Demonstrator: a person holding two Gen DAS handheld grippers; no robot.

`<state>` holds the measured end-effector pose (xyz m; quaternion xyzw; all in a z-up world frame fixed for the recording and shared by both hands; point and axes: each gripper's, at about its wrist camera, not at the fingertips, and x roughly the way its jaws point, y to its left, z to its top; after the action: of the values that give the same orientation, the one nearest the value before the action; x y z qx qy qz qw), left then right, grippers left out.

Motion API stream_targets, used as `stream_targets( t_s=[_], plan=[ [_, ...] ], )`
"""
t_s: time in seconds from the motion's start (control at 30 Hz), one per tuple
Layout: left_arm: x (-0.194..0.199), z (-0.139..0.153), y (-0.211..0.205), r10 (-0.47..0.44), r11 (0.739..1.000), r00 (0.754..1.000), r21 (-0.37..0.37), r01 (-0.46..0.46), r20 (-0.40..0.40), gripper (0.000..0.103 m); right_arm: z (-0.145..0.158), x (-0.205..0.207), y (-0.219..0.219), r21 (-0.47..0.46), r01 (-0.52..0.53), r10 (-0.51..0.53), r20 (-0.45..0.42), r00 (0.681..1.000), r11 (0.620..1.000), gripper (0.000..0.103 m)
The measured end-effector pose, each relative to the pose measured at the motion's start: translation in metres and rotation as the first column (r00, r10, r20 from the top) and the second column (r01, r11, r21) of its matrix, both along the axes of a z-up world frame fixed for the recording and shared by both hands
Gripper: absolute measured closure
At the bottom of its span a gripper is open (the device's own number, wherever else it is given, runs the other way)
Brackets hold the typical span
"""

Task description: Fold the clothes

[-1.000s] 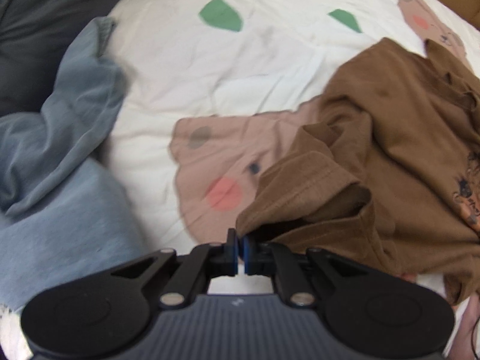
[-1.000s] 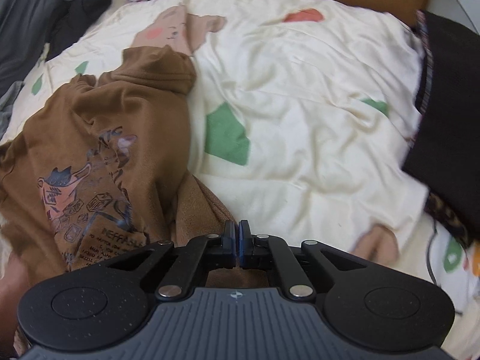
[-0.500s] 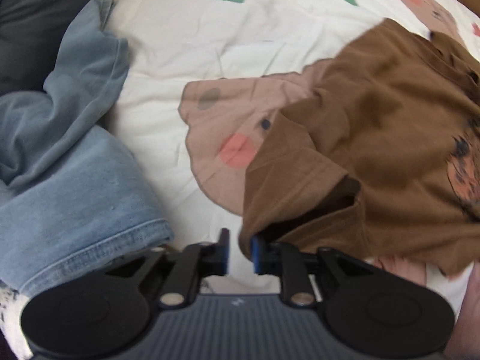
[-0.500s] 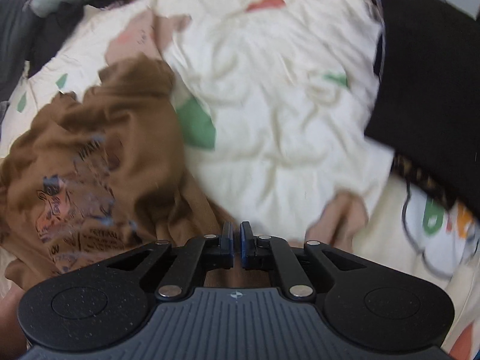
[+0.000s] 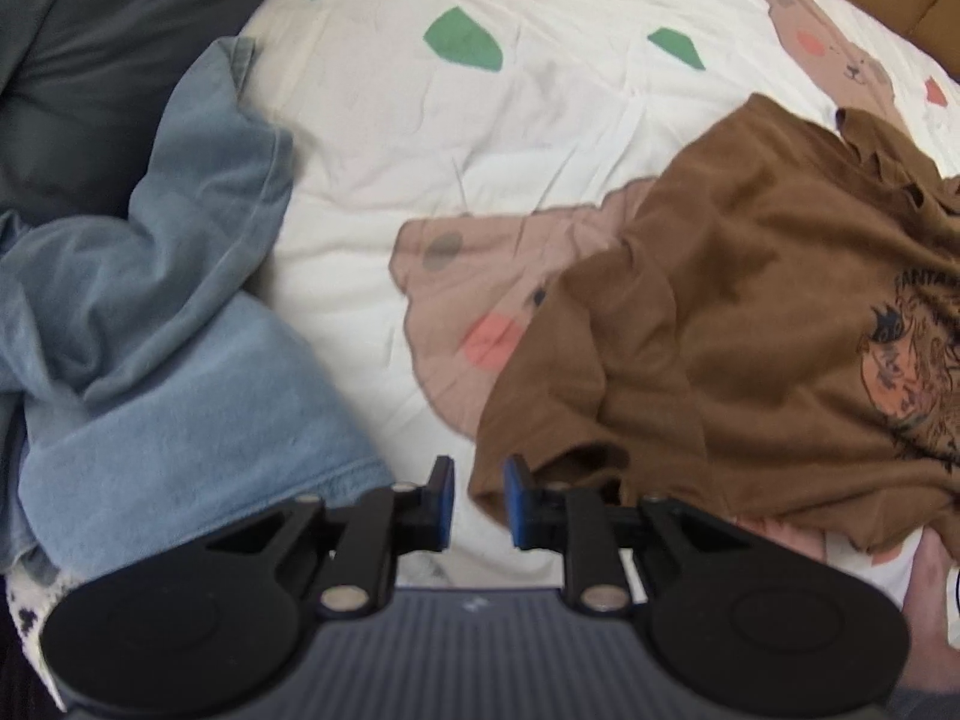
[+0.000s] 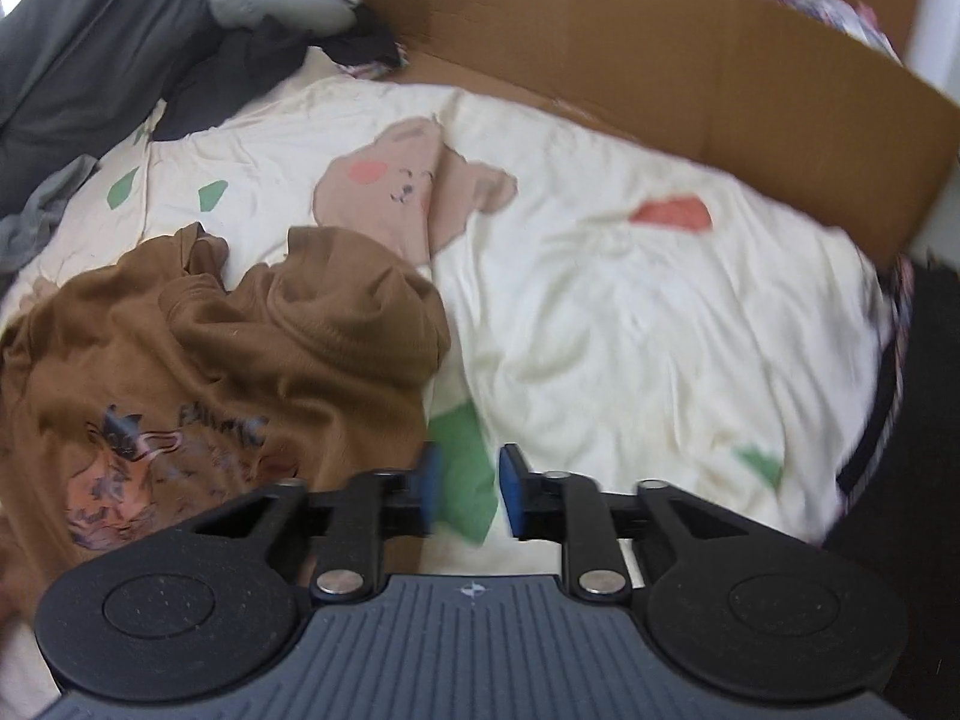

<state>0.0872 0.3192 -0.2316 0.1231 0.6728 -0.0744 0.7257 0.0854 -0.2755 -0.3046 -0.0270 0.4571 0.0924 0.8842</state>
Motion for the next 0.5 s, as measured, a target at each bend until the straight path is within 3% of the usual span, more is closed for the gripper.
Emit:
stream_targets(
  t_s=[0.27, 0.5],
  plan=[
    [-0.001, -0.004, -0.007, -0.023, 1.0, 1.0, -0.004, 0.023, 0.004, 0.083, -0.011, 0.018, 0.015, -0.09, -0.168, 0.173, 0.059, 0.983, 0.982, 0.069],
    [-0.002, -0.005, -0.009, -0.021, 1.0, 1.0, 0.007, 0.021, 0.003, 0.083, -0.019, 0.026, 0.03, -0.17, -0.299, 0.317, 0.086, 0.945, 0.939, 0.065]
  ],
)
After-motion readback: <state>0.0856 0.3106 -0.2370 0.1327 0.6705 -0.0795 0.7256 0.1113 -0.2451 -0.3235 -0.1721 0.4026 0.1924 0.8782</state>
